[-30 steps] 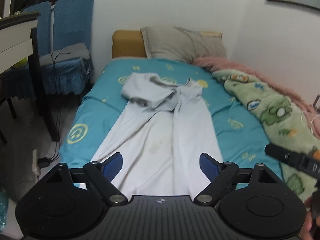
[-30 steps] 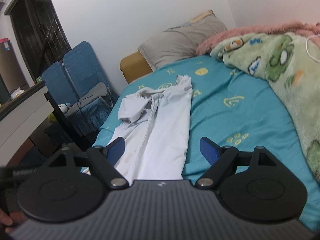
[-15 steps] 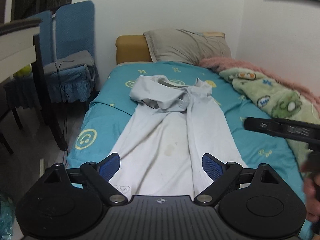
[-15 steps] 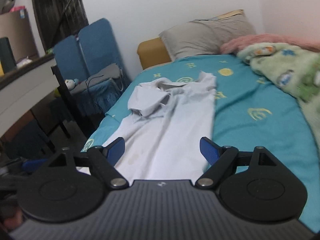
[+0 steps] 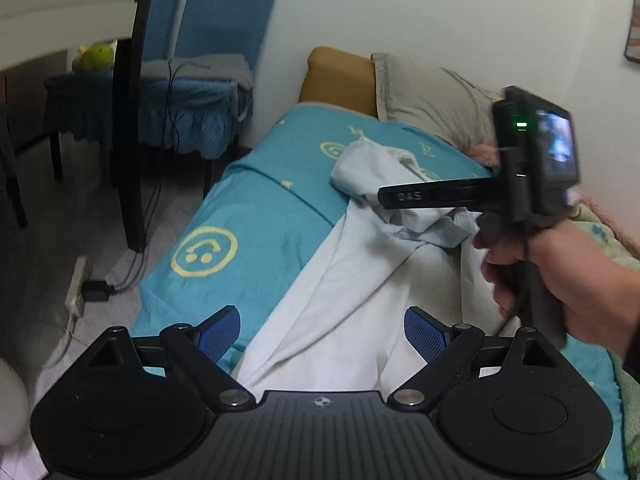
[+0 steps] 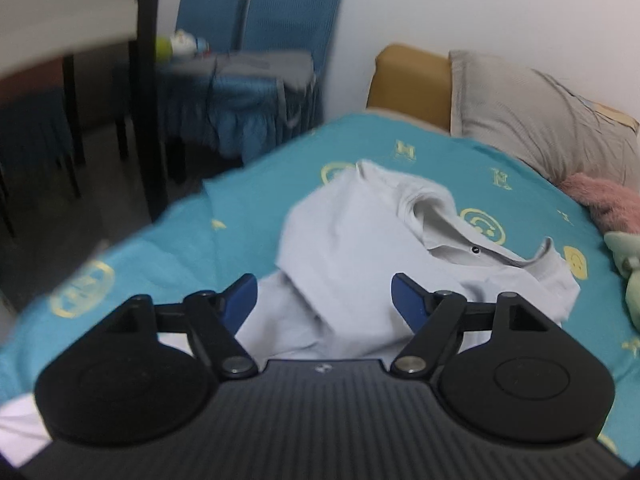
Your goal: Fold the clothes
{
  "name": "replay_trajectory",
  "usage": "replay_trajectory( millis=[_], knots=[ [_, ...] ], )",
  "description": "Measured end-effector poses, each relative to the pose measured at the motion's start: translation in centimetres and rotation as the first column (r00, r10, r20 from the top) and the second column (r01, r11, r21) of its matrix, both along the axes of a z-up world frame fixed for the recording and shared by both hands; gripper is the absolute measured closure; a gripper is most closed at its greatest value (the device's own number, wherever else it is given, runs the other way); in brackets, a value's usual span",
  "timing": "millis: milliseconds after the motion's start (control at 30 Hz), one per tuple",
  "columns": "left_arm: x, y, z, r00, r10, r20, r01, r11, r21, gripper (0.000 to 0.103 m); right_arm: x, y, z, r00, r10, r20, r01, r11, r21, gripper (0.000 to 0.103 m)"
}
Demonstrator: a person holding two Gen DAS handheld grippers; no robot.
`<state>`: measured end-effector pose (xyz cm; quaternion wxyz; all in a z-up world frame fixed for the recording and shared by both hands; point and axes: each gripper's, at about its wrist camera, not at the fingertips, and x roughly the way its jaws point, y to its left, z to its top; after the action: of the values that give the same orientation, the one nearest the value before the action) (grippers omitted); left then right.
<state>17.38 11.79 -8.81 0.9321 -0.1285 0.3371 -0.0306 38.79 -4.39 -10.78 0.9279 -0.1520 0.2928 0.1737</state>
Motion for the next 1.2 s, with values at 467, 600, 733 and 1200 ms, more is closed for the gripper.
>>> replay_trajectory(
  millis=[467, 600, 733, 1200],
  knots=[
    [-0.5, 0.3, -0.9, 0.998, 0.054, 0.018, -0.053, 0.998, -0.039, 0.012, 9.6, -7.9, 2.7, 0.913, -0.403, 0.057, 0.368, 0.878, 0.307, 0.098],
    [-0.6, 0.2, -0.9, 0.997, 0.065, 0.036, -0.064, 0.998, -0.028, 0.012, 12.8, -10.3, 0.7, 0.873, -0.488, 0.017, 0.468, 0.845, 0.259, 0.098],
    [-0.5, -0.4, -1.2, 0.998, 0.050, 0.040, -0.050, 0.999, 0.008, 0.012, 13.7, -11.7, -1.9, 0.868, -0.495, -0.026, 0.484, 0.834, 0.265, 0.097],
    [-2.1, -2.7, -0.6, 0.997, -0.017, 0.075, 0.009, 0.994, 0.107, 0.012, 1.8, -13.6, 3.9, 0.921, -0.387, -0.047, 0.367, 0.823, 0.434, 0.017]
  ],
)
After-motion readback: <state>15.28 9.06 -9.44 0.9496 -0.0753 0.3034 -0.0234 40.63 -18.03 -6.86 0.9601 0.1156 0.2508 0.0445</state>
